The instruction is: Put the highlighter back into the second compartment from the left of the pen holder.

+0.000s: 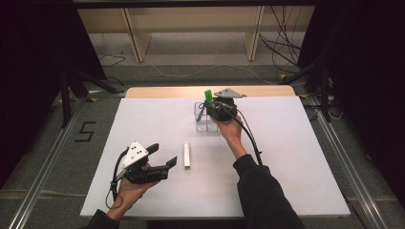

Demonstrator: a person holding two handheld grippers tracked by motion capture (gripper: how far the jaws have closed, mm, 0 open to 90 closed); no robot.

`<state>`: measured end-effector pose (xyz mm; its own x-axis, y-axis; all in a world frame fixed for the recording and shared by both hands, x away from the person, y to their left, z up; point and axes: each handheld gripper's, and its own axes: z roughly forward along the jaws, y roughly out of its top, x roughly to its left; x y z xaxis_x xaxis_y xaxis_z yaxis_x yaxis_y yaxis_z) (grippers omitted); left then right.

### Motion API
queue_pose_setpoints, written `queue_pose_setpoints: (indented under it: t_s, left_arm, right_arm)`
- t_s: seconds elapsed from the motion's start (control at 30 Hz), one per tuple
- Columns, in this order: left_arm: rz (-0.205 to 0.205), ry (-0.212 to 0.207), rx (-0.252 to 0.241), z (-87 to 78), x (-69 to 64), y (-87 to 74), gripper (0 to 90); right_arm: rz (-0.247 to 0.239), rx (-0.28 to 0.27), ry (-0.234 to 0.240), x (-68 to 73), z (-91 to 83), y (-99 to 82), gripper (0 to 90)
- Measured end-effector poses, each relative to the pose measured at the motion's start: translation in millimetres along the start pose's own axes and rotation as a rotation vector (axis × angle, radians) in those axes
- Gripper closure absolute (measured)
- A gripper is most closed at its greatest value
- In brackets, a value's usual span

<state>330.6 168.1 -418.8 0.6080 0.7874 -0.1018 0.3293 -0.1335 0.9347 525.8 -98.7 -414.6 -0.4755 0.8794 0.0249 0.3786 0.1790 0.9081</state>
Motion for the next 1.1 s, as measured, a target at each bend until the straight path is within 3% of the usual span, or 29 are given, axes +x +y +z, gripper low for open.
queue_pose_setpoints:
  t_s: [0.17, 0.33, 1.1]
  left_arm:
    - [-0.001, 0.004, 0.000, 0.5, -0.1, -0.2, 18.3]
    - [-0.004, 0.008, 0.013, 1.8, -0.3, -0.7, 18.3]
    - [-0.036, 0.032, 0.089, 9.2, 2.0, -3.5, 17.6]
  right_arm:
    - [0.025, 0.020, 0.011, -6.5, -11.0, 4.3, 32.4]
    - [0.014, 0.033, 0.038, -11.1, -26.3, 7.8, 26.4]
    - [-0.028, 0.056, 0.118, -27.6, -83.1, -7.3, 22.1]
